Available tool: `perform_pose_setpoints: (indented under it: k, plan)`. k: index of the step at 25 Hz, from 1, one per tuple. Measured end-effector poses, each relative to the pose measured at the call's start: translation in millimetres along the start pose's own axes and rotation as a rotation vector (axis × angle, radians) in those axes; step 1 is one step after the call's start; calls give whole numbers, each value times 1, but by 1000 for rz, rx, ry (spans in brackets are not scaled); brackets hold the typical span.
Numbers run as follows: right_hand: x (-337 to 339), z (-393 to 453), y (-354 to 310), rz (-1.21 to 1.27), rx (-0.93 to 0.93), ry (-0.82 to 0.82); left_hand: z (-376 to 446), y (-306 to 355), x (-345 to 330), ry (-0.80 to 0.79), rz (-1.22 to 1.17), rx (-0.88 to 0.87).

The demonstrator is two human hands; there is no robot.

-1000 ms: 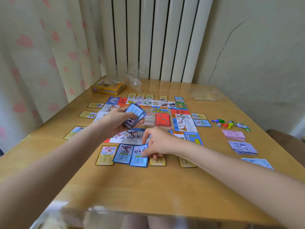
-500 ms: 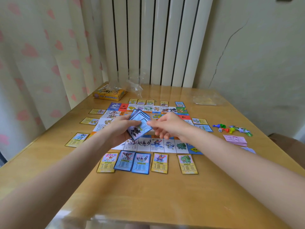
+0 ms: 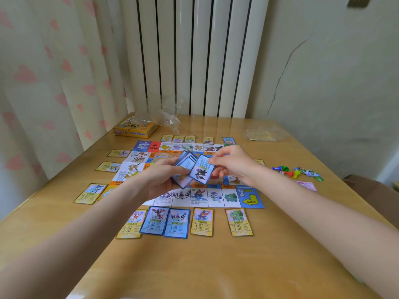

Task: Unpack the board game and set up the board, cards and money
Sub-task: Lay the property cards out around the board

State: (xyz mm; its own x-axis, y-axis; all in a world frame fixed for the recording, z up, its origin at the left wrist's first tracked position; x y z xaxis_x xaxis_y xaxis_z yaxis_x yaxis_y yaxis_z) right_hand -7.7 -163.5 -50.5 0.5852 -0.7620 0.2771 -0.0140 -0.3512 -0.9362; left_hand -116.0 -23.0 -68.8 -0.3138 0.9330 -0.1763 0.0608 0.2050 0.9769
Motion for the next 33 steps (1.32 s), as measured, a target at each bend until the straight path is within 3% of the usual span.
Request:
perform_pose_setpoints:
  k: [5,9,14,18,22,33]
  plan:
    - [-1,22,5,234,-11,58,36,0,-9,104,-50,-29]
    - [15,71,-2,155,-52,174,80,11,-12,116,-12,-77]
    - [60,172,-24,-14,-109,443,131,28,7,140,-33,-117]
    - [58,222,-4,-180,-232,455,158,28,18,147,-35,-94]
    - [60,240,0,-356,-253,533,170,26,29,125,-77,-84]
    - [50,244,3,-652,-278,503,176,13,34,102,-90,-69]
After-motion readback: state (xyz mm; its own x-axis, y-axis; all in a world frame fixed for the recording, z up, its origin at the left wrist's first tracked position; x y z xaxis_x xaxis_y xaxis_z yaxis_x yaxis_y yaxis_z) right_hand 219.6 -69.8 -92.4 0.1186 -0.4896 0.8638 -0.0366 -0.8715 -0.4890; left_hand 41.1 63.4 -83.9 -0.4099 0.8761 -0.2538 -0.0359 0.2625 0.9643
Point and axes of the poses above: each hand's wrist, its own z-axis towards the middle knuckle, its own x-axis out of the back of the hand, y = z × x, the point moved 2 cm from there along z, towards the middle knuckle, and after that the axes turned 7 degrees about -x, right-handed, at the moved point
